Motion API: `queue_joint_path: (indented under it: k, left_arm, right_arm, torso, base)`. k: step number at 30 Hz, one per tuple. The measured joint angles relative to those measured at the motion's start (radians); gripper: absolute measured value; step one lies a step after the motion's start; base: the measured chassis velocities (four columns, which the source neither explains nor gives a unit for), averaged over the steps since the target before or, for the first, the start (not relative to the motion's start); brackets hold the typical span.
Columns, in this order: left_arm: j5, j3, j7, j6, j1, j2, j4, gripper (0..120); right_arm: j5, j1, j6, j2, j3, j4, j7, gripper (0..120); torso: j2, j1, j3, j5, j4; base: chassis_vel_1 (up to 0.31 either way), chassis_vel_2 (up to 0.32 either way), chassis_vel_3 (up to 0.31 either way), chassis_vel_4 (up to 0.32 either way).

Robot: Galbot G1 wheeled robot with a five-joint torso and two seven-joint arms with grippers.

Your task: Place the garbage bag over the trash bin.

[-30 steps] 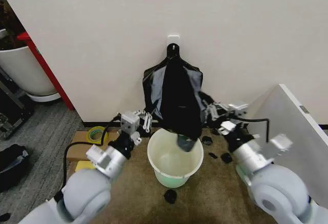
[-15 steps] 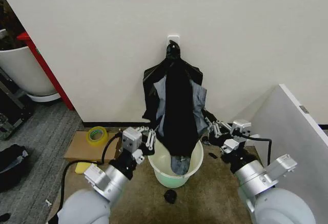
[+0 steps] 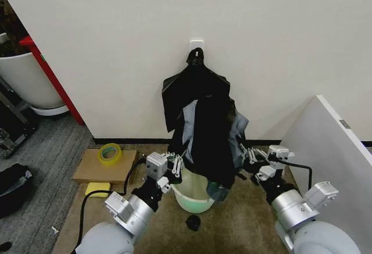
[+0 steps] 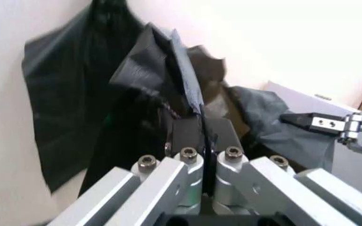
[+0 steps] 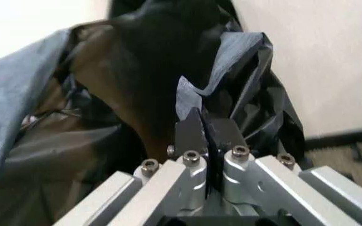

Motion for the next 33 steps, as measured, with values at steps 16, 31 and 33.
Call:
queue_joint_path:
  k: [16, 31, 33]
  left_arm:
    - [-0.066, 0.073, -0.073, 0.035, -0.035, -0.105, 0.200, 0]
    - [0.064, -0.004, -0.058, -0.051, 0.062, -0.093, 0.229, 0]
    - [0.099, -0.004, -0.048, -0.068, 0.108, -0.100, 0.236, 0]
  right_arm:
    - [-0.040, 0.011, -0.030, 0.111, -0.160, -0.040, 0.102, 0]
    - [-0.118, 0.005, -0.008, 0.189, -0.213, -0.130, 0.131, 0]
    - [-0.144, -0.025, -0.005, 0.194, -0.216, -0.132, 0.133, 0]
  torso:
    - [0.000, 0.000, 0.000, -0.0003, -0.0001]
    - [0.000, 0.000, 0.000, -0.0002, -0.0001]
    - [0.000, 0.000, 0.000, -0.0003, 0.0000]
  base:
    - [0.000, 0.000, 0.000, 0.000]
    - [0.000, 0.000, 0.000, 0.000]
    - [0.000, 0.000, 0.000, 0.000]
